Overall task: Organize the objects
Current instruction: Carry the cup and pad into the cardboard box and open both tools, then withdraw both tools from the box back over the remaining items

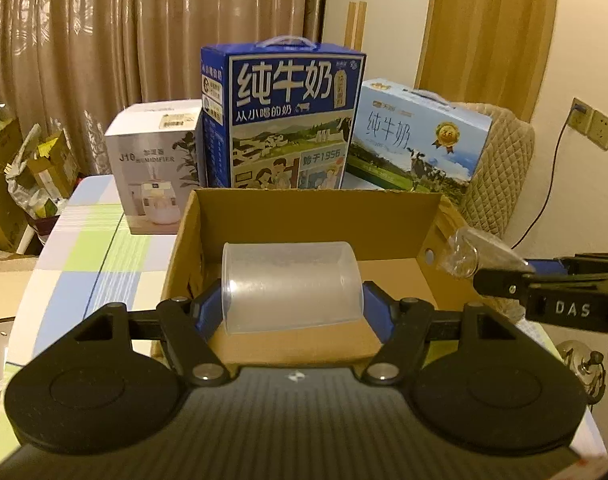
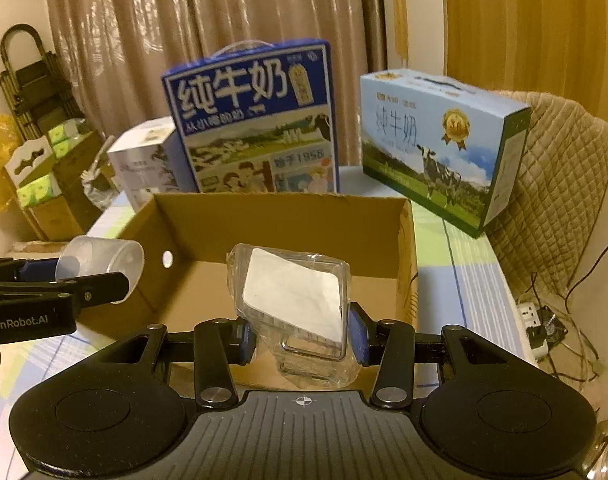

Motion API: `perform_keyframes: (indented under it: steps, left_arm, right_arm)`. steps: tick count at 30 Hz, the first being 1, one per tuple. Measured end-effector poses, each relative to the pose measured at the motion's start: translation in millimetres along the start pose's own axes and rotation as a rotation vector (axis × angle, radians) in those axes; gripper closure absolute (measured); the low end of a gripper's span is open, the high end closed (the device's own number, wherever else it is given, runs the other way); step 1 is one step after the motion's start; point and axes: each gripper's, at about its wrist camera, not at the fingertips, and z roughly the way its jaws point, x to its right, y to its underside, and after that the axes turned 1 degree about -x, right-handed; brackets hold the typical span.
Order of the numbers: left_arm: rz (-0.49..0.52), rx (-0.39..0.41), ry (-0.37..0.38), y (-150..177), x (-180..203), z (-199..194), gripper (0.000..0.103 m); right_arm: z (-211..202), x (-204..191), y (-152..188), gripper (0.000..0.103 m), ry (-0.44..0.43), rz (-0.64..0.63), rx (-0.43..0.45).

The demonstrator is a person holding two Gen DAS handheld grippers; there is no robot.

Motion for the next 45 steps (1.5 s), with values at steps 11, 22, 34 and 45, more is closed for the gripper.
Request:
perform_keyframes:
  steps: [11,22,34,45]
  left_arm:
    - [-0.022,-0.024,-0.012,0,-10,33,0.016]
    - [-0.046,-0.002,-0.037,6,-29,10,0.016]
    - [-0.105,0.031,-0.069,42,-41,-51,0.01]
    - [-0.16,0.022,-0.142,106,-51,-133,0.005]
  right_arm:
    - [20,15,4,0.061,0.007,0.033,-0.027]
    - [19,14,-10,0.035,-0.087,0.108,0.061]
    - [-60,9,28,0.034,-0.073,0.124,0.122]
    - [-141,-26,122,0.034,-0.057,0.12,0.099]
